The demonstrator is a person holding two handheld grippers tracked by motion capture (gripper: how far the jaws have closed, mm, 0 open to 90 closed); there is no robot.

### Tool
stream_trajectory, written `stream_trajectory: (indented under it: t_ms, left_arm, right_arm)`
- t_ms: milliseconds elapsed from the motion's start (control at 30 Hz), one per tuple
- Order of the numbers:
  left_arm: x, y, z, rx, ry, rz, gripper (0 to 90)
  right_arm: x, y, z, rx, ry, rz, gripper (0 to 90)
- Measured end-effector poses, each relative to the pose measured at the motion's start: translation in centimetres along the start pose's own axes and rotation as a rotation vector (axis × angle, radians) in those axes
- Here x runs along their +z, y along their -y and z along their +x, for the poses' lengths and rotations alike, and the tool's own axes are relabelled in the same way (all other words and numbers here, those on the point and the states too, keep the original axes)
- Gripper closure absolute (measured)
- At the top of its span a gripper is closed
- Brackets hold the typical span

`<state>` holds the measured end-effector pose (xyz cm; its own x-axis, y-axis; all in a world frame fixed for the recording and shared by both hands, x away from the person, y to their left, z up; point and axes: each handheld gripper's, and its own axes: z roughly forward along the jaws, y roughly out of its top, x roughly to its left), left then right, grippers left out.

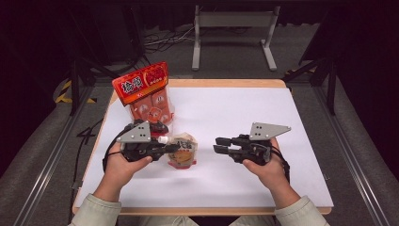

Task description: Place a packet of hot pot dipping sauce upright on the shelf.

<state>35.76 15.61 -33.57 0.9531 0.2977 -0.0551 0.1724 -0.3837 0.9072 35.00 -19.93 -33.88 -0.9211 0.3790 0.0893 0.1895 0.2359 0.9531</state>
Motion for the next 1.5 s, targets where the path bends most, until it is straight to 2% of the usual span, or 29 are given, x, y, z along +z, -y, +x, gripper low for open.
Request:
stream_trajectory:
  t_ms: [167, 433, 533, 567, 633, 800, 1133, 1400, 1500]
  left_arm:
    - [-1.3, -0.7, 0.4, 0.011, -0.017, -0.022, 87.6]
    - [-2.0, -1.7, 0.9, 0.007, -0.025, -0.017, 87.7]
    - [-2.3, -1.9, 1.0, 0.001, -0.043, -0.031, 87.7]
    - [-2.5, -1.9, 1.2, -0.003, -0.064, -0.044, 87.7]
    - [-2.7, -1.9, 1.3, -0.005, -0.08, -0.055, 87.8]
    - [-3.1, -1.9, 1.7, -0.002, -0.105, -0.062, 87.8]
    - [-4.2, -1.5, 2.8, -0.017, -0.151, -0.095, 87.8]
    - [-4.7, -0.7, 3.6, -0.014, -0.228, -0.119, 87.9]
    - [-4.8, -0.5, 3.8, -0.018, -0.23, -0.116, 87.9]
  right_arm:
    - [-1.2, 0.2, -0.7, 0.027, 0.035, -0.004, 70.8]
    - [-2.6, 0.4, -1.5, 0.053, 0.087, -0.007, 70.2]
    - [-2.9, 0.5, -1.7, 0.059, 0.099, -0.008, 69.4]
    - [-3.2, 0.7, -2.0, 0.062, 0.119, 0.0, 69.2]
    - [-3.3, 0.9, -2.2, 0.067, 0.132, 0.007, 69.2]
    - [-3.8, 1.2, -2.9, 0.082, 0.157, 0.02, 68.7]
    - [-4.4, 1.6, -3.7, 0.112, 0.176, 0.014, 66.9]
    - [-4.5, 1.7, -3.9, 0.12, 0.171, 0.004, 66.2]
    - [-4.6, 1.7, -3.9, 0.119, 0.17, 0.001, 66.1]
